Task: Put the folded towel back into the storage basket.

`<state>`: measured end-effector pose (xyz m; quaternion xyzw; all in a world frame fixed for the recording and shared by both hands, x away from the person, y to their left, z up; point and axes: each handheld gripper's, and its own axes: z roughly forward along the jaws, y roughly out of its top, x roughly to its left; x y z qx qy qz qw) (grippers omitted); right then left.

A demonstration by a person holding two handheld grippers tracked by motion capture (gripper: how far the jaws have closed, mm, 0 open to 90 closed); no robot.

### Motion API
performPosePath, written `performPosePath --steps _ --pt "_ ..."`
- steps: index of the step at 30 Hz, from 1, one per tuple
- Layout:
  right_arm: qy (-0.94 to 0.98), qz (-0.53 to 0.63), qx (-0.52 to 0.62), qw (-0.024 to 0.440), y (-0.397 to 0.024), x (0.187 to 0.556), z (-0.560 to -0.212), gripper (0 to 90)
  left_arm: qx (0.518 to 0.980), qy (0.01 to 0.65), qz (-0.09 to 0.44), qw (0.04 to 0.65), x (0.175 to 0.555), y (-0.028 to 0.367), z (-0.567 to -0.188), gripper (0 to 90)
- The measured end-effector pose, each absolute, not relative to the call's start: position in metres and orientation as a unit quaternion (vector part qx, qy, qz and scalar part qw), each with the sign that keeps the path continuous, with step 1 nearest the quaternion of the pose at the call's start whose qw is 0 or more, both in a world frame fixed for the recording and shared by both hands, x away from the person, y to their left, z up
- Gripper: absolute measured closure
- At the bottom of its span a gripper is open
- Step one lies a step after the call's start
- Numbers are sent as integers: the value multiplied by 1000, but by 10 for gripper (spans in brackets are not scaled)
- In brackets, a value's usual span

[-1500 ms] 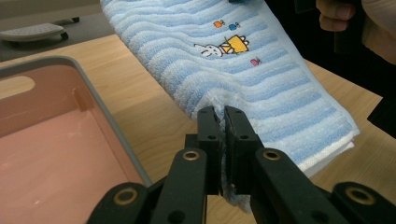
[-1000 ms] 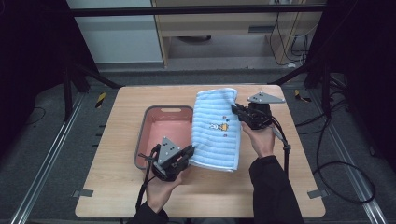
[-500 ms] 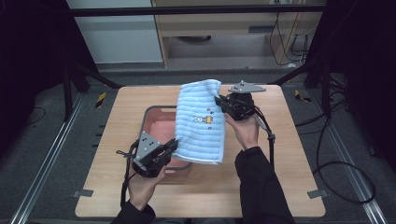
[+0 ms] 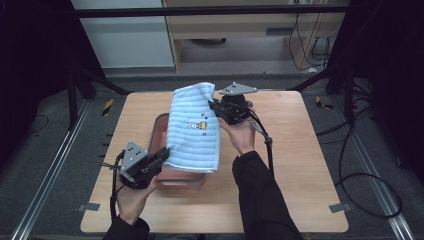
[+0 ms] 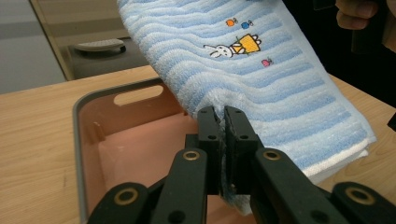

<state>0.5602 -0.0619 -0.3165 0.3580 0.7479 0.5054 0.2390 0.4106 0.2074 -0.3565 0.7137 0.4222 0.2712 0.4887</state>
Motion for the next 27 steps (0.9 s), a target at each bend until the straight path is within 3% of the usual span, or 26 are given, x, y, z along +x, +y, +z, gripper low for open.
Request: performPosePath --steps 27 --pt "765 491 351 223 -11 583 -349 829 715 457 281 449 425 235 -384 857"
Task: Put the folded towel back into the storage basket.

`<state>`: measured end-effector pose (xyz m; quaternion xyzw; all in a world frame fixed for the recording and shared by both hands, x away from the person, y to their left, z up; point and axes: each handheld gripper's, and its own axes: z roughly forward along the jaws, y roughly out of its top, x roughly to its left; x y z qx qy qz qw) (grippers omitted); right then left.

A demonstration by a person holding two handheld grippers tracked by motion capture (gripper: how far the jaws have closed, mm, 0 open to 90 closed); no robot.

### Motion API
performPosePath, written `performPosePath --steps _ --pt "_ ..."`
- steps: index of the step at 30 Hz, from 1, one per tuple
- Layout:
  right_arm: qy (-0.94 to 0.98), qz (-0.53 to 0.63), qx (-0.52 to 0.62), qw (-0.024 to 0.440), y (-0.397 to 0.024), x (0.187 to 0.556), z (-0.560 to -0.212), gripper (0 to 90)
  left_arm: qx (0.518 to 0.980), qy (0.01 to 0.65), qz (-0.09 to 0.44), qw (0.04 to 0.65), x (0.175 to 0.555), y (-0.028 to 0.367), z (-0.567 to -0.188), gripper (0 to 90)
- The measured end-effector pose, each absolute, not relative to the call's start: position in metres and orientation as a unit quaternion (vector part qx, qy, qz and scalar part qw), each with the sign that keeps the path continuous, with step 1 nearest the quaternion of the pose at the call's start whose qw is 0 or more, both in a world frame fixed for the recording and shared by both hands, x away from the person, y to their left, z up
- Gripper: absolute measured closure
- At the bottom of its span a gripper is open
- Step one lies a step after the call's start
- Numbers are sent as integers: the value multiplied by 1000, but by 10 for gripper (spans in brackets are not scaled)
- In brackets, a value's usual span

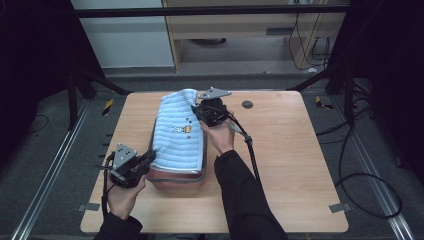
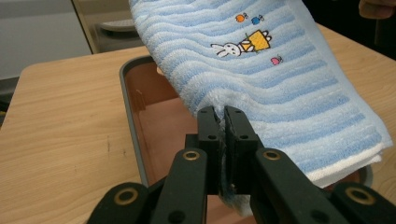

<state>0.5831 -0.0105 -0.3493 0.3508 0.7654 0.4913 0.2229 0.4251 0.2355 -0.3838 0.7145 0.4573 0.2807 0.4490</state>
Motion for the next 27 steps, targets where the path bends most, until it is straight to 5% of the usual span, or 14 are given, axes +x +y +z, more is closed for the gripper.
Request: performPosePath --steps 27 --pt "782 466 359 207 -3 592 -388 829 736 468 271 408 433 233 -412 857"
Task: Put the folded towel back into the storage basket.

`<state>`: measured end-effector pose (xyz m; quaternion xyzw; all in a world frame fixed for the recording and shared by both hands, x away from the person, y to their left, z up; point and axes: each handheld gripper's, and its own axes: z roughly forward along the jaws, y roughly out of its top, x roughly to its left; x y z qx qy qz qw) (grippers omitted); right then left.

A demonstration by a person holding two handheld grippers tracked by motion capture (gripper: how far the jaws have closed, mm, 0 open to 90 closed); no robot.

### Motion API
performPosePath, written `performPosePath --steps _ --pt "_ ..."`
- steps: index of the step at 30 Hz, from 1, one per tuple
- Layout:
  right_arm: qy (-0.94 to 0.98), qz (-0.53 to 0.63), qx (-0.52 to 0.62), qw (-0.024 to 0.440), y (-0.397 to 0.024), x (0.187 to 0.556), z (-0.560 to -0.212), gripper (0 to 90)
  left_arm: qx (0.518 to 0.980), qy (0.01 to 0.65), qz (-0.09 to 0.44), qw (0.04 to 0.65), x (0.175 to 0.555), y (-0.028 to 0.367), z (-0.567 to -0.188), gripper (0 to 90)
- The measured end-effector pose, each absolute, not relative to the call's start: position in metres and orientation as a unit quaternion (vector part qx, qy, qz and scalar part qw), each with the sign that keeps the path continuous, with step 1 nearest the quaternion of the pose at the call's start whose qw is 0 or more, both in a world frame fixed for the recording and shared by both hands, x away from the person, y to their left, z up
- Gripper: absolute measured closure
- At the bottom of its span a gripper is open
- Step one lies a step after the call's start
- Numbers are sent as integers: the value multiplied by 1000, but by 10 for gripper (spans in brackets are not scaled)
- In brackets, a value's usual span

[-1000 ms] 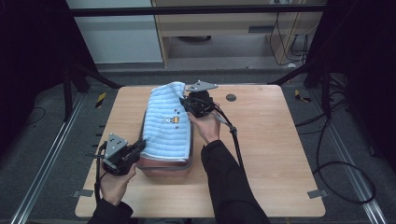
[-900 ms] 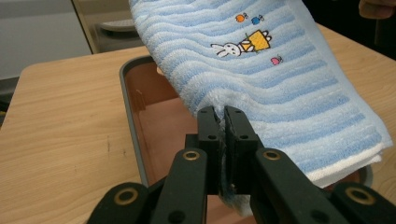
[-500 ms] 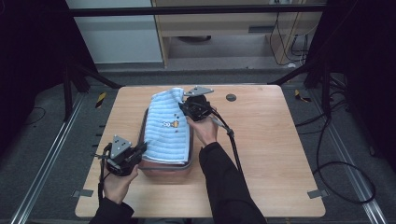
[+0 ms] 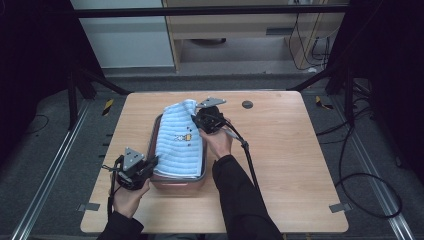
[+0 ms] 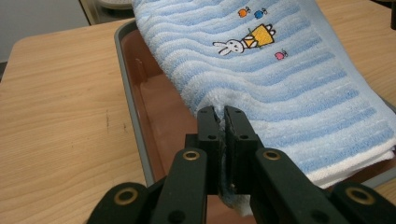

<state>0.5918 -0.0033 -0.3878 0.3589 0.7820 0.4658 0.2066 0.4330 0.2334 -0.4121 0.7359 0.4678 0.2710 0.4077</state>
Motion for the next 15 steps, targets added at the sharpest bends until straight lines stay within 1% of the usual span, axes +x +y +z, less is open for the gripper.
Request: performPosePath --steps 15 --pt "799 440 360 196 3 593 -410 824 750 477 257 380 436 236 -425 855"
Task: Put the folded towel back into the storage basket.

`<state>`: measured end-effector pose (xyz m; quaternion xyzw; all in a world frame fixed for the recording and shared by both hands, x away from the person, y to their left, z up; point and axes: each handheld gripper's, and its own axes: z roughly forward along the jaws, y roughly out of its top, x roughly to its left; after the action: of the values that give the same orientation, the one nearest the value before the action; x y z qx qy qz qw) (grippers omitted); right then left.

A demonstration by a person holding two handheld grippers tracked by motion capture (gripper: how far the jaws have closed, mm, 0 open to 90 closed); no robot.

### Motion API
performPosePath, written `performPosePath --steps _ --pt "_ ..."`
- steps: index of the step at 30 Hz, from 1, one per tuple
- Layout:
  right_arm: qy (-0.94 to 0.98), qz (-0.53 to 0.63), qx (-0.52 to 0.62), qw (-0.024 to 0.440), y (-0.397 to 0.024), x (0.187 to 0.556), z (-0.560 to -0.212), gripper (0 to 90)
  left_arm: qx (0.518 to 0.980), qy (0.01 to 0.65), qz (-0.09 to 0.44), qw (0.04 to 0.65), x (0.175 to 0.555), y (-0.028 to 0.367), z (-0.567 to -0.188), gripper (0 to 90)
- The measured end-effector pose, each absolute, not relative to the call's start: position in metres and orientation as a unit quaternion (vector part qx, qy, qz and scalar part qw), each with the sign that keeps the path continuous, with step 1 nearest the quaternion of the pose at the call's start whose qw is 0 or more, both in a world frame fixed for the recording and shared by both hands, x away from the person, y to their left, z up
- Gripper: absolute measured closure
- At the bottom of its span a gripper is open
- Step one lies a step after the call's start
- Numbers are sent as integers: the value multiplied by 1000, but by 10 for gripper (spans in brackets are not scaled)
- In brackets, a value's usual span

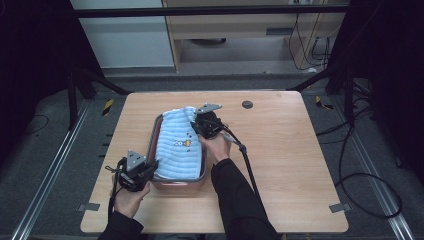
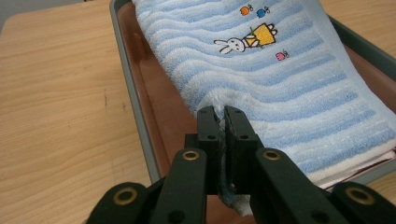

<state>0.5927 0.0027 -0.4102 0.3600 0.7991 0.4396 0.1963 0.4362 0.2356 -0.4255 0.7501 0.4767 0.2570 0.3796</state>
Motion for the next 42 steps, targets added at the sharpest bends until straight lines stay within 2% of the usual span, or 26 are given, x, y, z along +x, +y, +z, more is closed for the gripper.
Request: performPosePath --steps 6,14,21,34,42 --pt "808 428 358 190 7 593 -415 812 753 484 251 368 439 236 -429 849" --pt "823 403 355 187 9 592 -424 725 749 488 258 367 441 238 -430 764" --pt "813 414 361 194 -1 589 -420 684 742 481 265 385 439 240 -426 746" --pt "762 475 375 230 -47 566 -389 473 723 472 277 422 435 248 -416 695" --pt "739 490 389 249 -87 553 -376 400 716 475 278 429 436 255 -414 653"
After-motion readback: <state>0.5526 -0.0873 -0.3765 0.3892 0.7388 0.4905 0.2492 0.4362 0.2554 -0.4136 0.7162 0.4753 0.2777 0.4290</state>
